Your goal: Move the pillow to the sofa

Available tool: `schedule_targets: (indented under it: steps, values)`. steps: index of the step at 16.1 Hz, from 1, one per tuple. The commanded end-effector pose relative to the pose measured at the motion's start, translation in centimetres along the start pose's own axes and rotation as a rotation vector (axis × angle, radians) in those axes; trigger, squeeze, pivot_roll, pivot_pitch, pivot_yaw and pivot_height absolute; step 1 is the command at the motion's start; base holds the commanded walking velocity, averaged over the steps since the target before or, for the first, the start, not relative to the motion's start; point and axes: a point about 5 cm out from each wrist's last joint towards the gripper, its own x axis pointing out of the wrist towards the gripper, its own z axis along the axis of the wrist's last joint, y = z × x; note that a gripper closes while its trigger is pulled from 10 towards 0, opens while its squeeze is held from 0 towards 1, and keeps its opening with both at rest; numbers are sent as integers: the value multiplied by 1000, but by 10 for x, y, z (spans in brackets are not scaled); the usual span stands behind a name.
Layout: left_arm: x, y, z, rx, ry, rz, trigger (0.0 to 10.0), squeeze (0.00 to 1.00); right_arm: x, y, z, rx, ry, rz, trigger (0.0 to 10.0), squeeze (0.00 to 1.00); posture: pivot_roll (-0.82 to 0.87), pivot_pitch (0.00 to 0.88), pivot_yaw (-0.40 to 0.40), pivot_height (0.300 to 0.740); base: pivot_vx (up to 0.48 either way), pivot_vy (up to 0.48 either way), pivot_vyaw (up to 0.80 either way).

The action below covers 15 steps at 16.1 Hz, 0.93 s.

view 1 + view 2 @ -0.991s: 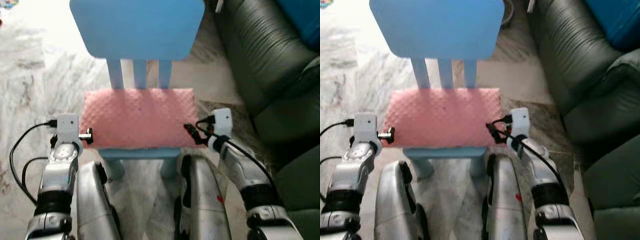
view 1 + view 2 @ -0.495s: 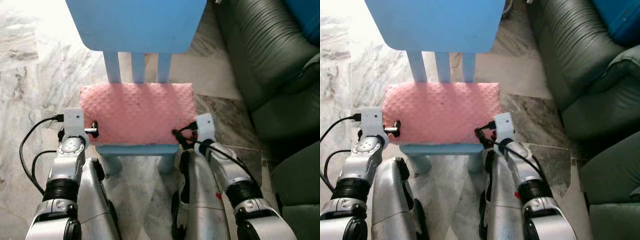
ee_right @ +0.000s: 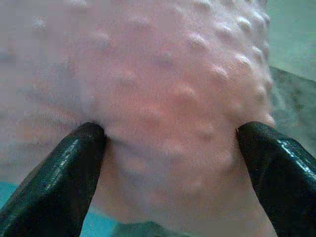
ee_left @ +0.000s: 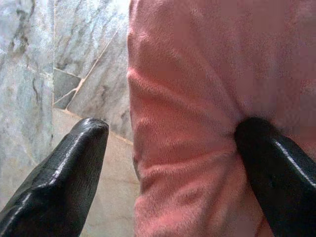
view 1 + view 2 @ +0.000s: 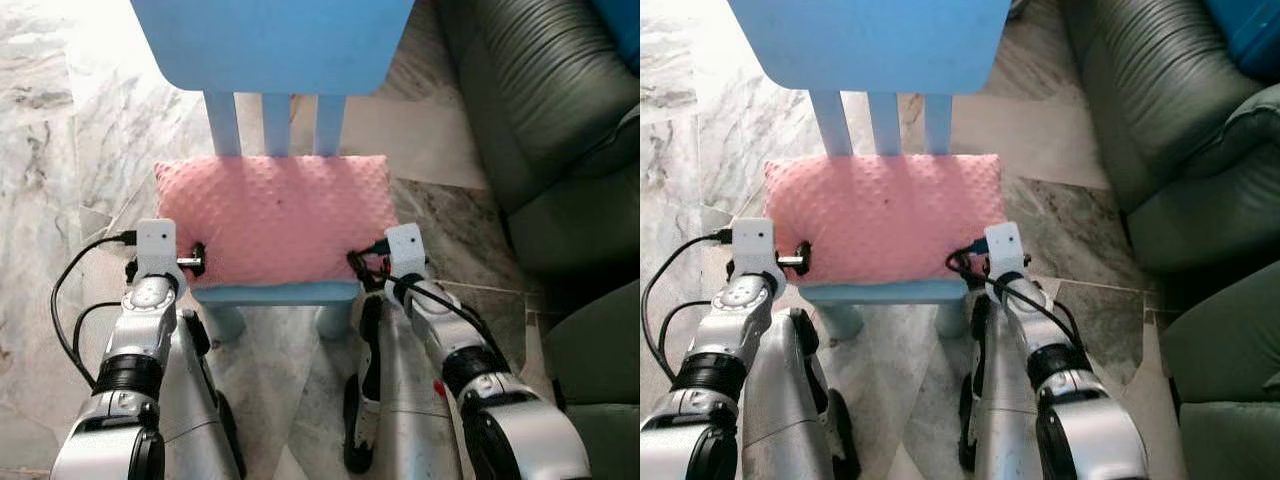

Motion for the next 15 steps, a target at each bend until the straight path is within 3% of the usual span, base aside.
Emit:
schedule_targets:
  steps: [1,3,4,5,8,11,15]
  values:
    - [-1,0,-13,26,44,-9,10000,0,-5,-10,-17,-32,62,-67,10000,0,13,304,-92,467,0,0,0]
    - [2,-4,-15,50,37,-26,10000,0,-5,-11,-20,-37,71,-98,10000,0,16,305,-92,467,0,0,0]
    - [2,-5,-17,54,39,-36,3725,0,-5,-9,-21,-21,77,-95,10000,0,16,303,-92,467,0,0,0]
    - [3,-9,-22,64,57,-55,0,0,-5,-4,-26,18,102,-85,0,0,14,301,-90,467,0,0,0]
    - [3,-14,-25,53,62,-73,0,0,-4,4,-28,93,109,-70,0,0,16,300,-91,467,0,0,0]
    - [2,-13,-33,2,83,-67,0,0,-3,8,-27,103,106,-61,0,0,14,299,-96,467,0,0,0]
    - [2,-17,-41,-126,128,-71,0,0,-3,8,-27,121,109,-63,0,0,12,297,-99,467,0,0,0]
